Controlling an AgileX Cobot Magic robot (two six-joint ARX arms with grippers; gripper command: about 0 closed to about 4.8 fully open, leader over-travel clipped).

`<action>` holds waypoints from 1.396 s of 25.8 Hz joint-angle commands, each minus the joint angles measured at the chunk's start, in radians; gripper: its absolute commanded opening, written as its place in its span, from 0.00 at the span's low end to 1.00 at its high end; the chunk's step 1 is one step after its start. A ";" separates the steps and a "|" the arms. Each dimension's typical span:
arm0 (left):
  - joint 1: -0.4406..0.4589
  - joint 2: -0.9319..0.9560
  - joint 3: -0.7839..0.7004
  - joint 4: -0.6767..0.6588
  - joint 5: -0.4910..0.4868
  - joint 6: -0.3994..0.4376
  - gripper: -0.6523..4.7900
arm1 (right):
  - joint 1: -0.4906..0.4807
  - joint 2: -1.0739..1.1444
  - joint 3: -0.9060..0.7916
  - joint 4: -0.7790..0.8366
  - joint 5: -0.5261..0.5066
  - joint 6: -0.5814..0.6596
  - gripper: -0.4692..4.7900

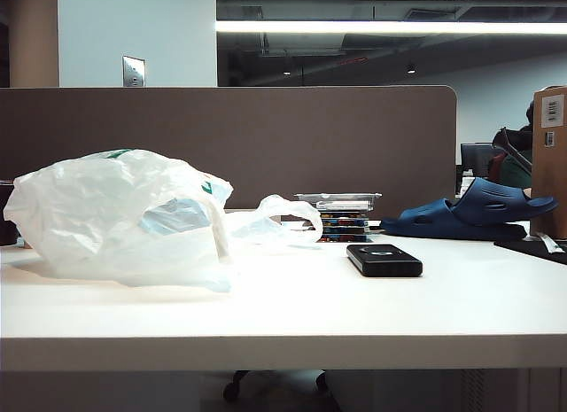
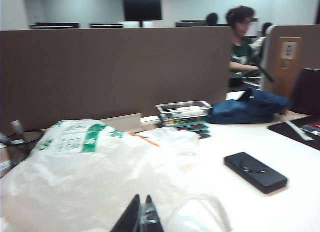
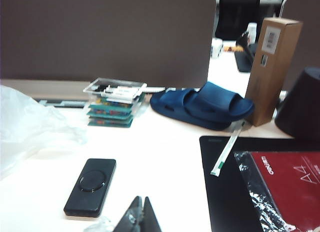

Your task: Put the power bank into the bag.

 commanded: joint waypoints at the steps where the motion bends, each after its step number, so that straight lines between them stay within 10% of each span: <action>1: 0.000 0.001 0.027 -0.002 0.051 0.000 0.12 | 0.000 0.134 0.150 -0.103 -0.011 0.023 0.08; 14: 0.000 0.145 0.110 0.000 0.101 0.029 0.29 | 0.136 0.637 0.563 -0.288 -0.159 0.027 0.18; 25: 0.000 0.362 0.267 0.000 0.119 0.083 0.33 | 0.200 0.961 0.632 -0.321 -0.159 0.099 1.00; 36: 0.000 0.433 0.298 0.008 0.119 0.102 0.37 | 0.203 1.152 0.644 -0.174 -0.159 0.158 1.00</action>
